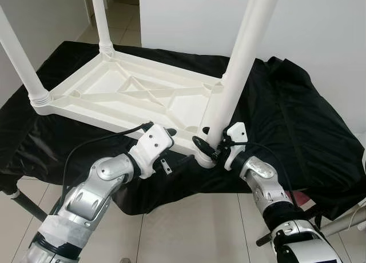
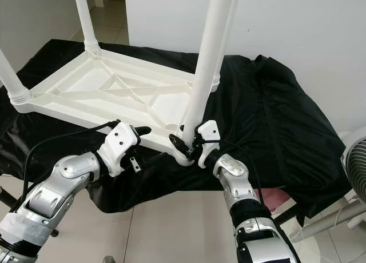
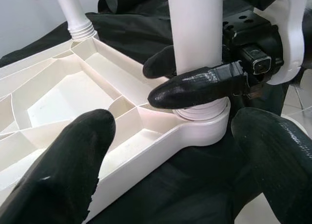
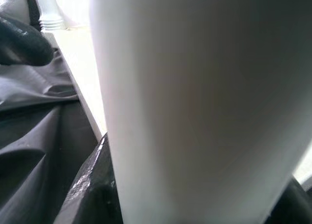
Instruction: Building children table
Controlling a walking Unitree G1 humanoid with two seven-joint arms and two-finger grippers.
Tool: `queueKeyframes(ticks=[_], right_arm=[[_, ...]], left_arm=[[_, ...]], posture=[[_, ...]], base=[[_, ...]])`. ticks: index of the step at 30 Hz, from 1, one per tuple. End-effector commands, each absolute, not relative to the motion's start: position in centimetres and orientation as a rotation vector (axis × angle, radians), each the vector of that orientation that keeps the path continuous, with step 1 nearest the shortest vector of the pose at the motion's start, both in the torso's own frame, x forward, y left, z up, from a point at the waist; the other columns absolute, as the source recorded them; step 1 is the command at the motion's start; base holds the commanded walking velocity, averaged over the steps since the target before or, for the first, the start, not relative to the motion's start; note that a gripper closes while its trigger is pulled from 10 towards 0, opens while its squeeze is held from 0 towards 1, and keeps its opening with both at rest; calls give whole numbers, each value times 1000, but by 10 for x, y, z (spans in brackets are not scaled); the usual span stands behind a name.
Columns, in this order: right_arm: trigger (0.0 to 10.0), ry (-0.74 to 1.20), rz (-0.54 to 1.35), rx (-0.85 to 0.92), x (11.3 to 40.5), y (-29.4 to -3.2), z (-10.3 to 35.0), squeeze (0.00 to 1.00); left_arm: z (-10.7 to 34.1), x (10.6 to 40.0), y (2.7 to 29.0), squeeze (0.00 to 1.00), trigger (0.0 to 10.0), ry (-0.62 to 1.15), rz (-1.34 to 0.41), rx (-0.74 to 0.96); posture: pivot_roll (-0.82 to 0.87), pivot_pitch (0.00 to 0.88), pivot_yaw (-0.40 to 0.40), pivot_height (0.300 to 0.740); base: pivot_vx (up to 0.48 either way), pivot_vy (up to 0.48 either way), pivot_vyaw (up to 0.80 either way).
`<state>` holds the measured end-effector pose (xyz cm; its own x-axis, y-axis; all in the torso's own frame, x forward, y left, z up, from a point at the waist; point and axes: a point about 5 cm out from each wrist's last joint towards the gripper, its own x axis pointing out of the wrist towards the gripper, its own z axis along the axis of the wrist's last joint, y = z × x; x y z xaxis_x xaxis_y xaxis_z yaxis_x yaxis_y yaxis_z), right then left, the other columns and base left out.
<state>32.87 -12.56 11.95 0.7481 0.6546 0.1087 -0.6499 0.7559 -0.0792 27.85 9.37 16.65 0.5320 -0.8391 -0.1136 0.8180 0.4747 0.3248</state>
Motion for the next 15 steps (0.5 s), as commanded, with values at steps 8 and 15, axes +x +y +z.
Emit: queueKeyframes(ticks=[8,15], right_arm=[[10000,-201,394,22,319,-125,127,0],[10000,-143,227,113,307,-92,116,0]], left_arm=[[167,276,93,0,10000,-61,-1048,361],[167,277,91,0,10000,-63,-1053,363]], posture=[[30,32,-66,740],[32,30,-70,740]], base=[[0,0,0],[0,0,0]])
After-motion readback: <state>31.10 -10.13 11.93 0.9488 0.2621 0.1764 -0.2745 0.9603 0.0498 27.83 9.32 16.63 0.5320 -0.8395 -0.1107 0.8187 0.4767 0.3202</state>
